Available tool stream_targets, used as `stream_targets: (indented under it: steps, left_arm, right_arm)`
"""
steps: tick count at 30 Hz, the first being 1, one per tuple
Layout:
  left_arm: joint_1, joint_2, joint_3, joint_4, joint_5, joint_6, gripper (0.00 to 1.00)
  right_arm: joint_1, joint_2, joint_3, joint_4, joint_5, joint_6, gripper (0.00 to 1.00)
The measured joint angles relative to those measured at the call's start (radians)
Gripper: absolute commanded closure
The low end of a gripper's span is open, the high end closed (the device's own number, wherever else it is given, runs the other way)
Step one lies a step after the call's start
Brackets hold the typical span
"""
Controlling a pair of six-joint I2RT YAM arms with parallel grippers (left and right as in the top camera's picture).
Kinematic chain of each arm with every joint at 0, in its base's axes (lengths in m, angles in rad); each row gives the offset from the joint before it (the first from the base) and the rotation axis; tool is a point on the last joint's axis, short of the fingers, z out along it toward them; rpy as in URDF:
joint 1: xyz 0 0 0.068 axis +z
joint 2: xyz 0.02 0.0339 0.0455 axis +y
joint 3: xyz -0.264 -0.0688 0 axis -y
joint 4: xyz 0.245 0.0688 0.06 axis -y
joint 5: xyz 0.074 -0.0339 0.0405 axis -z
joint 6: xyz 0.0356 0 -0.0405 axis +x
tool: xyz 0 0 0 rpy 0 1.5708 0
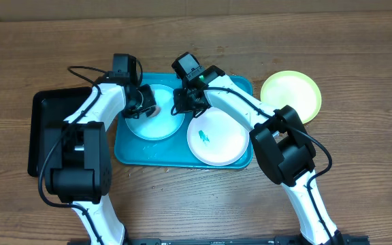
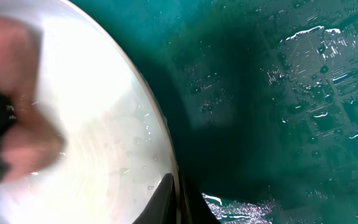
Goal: Clean dirty plates on tray and stack at the side
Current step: 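Scrub the light blue plate with the sponge in the left gripper, then lift the light blue plate with the right gripper onto the yellow plate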
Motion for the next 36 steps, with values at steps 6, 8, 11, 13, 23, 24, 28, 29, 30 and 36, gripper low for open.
stream_targets:
  steps: [6, 8, 11, 13, 23, 24, 28, 29, 30, 36]
  left_arm:
    - [0.031, 0.0, 0.042, -0.129, -0.166, 0.031, 0.96]
    - [0.032, 0.01, 0.086, -0.217, -0.196, 0.045, 0.96]
    - [0.033, 0.024, 0.178, -0.328, -0.249, 0.05, 0.96]
    - [0.058, 0.028, 0.272, -0.393, -0.323, 0.05, 0.96]
    - [0.295, 0.034, 0.549, -0.574, -0.142, 0.045, 0.96]
    - [0.325, 0.034, 0.549, -0.607, -0.116, 0.045, 0.96]
    - [0.438, 0.035, 0.549, -0.675, -0.103, 0.045, 0.96]
    - [0.455, 0.035, 0.549, -0.686, -0.109, 0.045, 0.96]
    - [0.489, 0.035, 0.549, -0.701, -0.123, 0.045, 0.96]
    - [0.594, 0.035, 0.542, -0.709, -0.17, 0.045, 0.96]
  right_arm:
    - [0.0, 0.0, 0.0, 0.001, -0.001, 0.0, 0.96]
    - [0.003, 0.0, 0.0, 0.004, -0.003, -0.001, 0.96]
    - [0.005, 0.0, 0.0, 0.003, -0.001, -0.005, 0.96]
    - [0.005, 0.0, 0.01, -0.018, 0.004, -0.013, 0.96]
    - [0.071, -0.003, 0.346, -0.27, 0.485, -0.225, 0.96]
    - [0.098, -0.004, 0.383, -0.279, 0.574, -0.257, 0.96]
    - [0.211, -0.006, 0.472, -0.202, 0.938, -0.426, 0.96]
    - [0.24, -0.008, 0.48, -0.16, 1.02, -0.483, 0.96]
    - [0.267, -0.008, 0.482, -0.117, 1.098, -0.549, 0.96]
    - [0.361, -0.01, 0.483, -0.013, 1.315, -0.83, 0.96]
